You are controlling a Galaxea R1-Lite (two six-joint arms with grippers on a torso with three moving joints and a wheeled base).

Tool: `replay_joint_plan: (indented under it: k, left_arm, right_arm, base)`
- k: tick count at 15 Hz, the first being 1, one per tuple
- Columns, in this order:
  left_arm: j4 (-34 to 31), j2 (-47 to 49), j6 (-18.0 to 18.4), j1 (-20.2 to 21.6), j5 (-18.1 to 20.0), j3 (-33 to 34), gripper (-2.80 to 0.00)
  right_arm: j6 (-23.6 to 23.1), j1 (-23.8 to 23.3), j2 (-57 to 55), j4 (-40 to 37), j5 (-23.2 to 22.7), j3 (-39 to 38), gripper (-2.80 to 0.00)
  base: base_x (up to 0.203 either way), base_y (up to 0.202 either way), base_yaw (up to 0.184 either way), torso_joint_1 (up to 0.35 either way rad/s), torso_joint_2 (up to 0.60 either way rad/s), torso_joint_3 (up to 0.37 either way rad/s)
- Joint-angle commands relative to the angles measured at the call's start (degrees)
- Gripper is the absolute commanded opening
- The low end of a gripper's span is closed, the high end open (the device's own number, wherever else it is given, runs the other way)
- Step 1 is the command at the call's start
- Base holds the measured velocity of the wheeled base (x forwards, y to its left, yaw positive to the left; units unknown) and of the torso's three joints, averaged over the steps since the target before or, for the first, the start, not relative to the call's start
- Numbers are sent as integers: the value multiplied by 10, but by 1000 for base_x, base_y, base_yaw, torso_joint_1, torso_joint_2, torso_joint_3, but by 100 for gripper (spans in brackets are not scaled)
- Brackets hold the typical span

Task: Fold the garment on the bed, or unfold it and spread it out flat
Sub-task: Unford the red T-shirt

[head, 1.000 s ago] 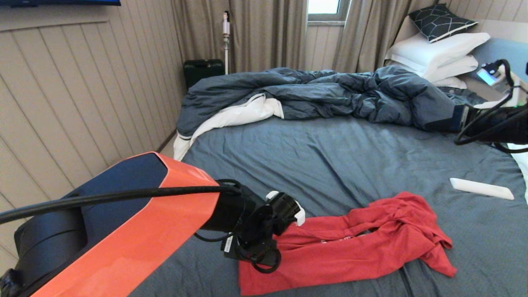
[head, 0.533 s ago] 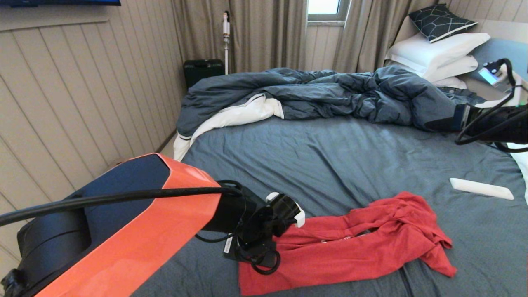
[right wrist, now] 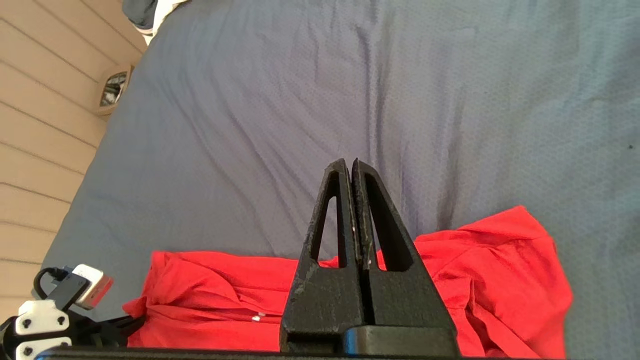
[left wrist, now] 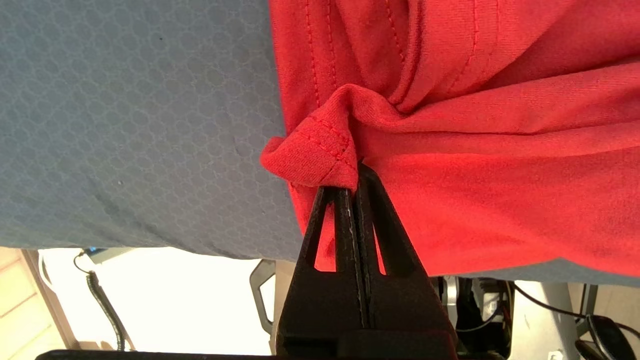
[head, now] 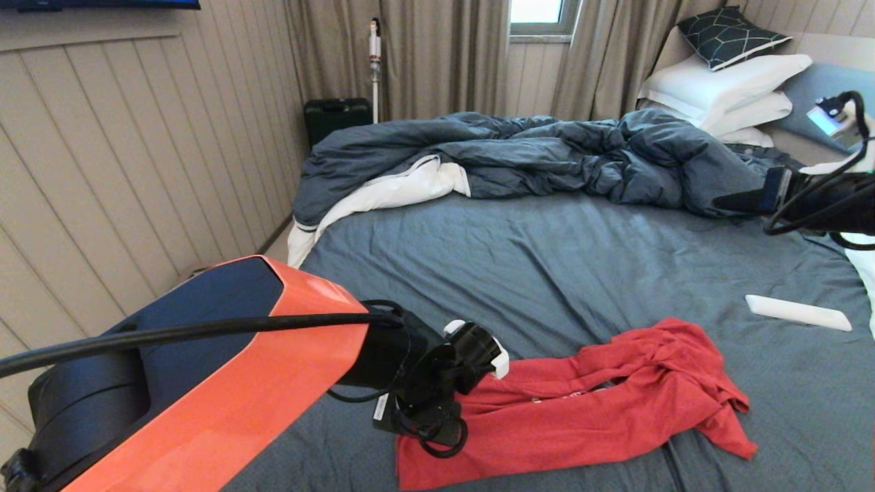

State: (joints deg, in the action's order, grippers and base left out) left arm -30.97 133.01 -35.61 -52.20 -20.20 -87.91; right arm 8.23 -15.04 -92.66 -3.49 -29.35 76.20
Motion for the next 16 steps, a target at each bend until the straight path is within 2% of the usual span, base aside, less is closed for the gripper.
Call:
replay_joint_plan:
  k: [1, 3, 7, 13, 16]
  left_arm:
    - [-4, -3, -4, 0, -2, 0, -280]
    - [-9, -17, -8, 7, -1, 4, -280]
    - [-31, -47, -19, 60, 1, 25, -280]
    - [-23, -92, -21, 91, 24, 113, -280]
    - [-24, -115, -20, 105, 24, 126, -280]
  right_arm:
    - [0, 0, 0, 0, -2, 0, -280]
    - [0, 1, -1, 0, -2, -1, -280]
    - [0, 0, -1, 0, -14, -2, -280]
    - [-1, 1, -4, 0, -15, -1, -280]
    - [-1, 3, -7, 0, -15, -1, -280]
  base:
    - [0, 0, 0, 0, 0, 0]
    - [0, 0, 0, 0, 0, 0]
    - [0, 0, 0, 0, 0, 0]
    - [0, 0, 0, 0, 0, 0]
    - [0, 0, 0, 0, 0, 0]
